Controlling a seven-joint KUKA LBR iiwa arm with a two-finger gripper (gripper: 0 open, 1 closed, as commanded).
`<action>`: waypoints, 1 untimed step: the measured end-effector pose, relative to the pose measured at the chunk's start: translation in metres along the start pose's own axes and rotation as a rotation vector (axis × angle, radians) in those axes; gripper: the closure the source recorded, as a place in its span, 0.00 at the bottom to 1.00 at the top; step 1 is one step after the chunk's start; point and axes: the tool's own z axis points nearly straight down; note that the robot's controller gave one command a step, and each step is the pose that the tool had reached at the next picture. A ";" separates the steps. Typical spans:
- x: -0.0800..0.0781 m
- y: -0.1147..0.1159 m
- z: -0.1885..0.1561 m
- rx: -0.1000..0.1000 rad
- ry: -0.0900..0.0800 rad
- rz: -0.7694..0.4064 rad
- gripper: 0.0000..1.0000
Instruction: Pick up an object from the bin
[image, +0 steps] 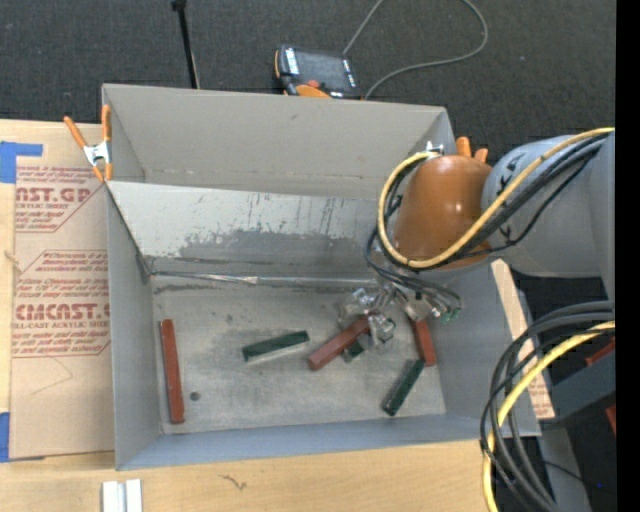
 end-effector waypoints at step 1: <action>-0.020 0.003 -0.156 0.006 -0.010 -0.324 1.00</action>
Offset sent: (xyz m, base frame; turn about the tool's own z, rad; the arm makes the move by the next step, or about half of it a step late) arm 0.0137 0.0109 0.1524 -0.3237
